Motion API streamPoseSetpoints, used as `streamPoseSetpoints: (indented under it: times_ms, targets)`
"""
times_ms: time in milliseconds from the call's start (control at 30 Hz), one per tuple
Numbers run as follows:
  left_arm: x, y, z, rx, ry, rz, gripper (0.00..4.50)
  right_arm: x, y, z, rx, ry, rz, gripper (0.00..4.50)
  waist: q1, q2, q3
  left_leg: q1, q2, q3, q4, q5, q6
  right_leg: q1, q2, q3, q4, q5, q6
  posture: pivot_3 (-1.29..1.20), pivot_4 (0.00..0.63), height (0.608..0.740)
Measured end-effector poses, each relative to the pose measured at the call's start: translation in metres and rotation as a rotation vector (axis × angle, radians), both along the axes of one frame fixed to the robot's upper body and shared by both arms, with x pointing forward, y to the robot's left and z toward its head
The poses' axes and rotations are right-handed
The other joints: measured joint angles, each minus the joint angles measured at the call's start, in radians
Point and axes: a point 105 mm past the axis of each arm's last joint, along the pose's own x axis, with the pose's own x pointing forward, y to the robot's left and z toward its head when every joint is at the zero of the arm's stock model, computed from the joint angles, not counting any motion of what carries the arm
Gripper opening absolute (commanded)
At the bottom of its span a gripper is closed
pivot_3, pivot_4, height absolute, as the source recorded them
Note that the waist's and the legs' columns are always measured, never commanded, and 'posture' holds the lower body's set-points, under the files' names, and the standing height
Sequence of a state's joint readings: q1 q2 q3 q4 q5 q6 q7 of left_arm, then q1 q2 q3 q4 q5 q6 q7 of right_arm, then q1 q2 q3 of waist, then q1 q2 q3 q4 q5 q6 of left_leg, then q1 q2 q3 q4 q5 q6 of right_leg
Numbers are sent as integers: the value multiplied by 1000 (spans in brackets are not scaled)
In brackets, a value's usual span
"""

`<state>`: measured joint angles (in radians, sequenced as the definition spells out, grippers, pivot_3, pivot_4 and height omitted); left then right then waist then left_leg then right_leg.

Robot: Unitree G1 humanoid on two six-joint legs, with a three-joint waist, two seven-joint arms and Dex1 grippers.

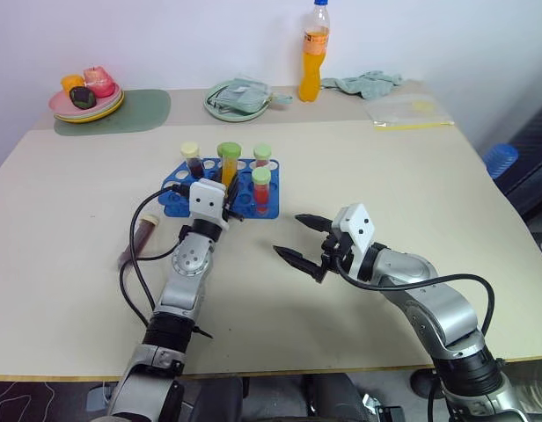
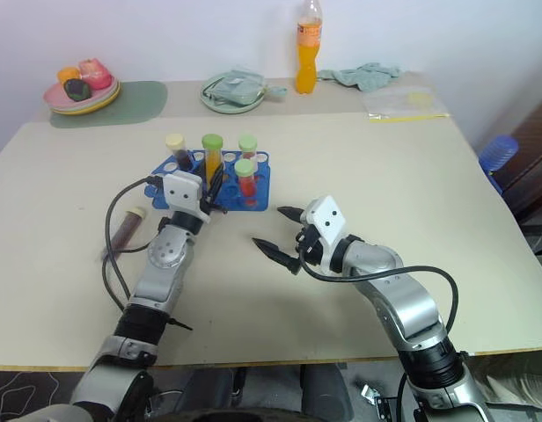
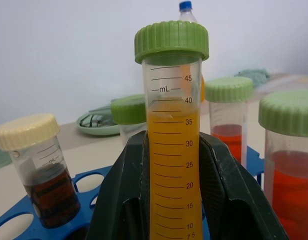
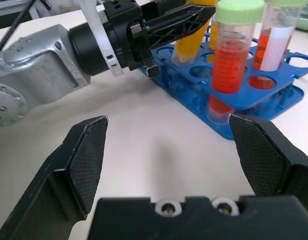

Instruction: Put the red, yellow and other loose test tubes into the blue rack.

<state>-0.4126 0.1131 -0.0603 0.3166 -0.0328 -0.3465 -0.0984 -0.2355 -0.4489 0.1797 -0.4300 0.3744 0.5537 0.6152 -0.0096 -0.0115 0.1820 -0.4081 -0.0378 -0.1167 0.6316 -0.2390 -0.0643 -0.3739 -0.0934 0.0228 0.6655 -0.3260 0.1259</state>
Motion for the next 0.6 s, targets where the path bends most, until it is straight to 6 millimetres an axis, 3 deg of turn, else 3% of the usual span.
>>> streamPoseSetpoints:
  times_ms: [233, 500, 600]
  targets:
    - [1, -4, -4, -13, -30, -30, 771, 0, 0, 0, 2, -1, 0, 4286, 0, 0, 0, 0, 0, 0, 0, 0, 0, 0, 0, 0, 0, 0, 1, 0, 150, 740]
    - [0, -6, -7, -53, -22, -55, 4428, 0, 2, 0, 8, -2, 1, 4286, -4, 0, 0, 0, 0, 0, 0, 0, 0, 0, 0, 0, 0, 0, 1, 0, 150, 740]
    - [-3, 2, -4, -62, -38, -30, 4474, 0, 3, 1, 10, -2, 1, 4286, -7, 0, 0, 0, 0, -1, 0, 0, 0, 0, 1, 0, 0, 0, 1, 0, 150, 740]
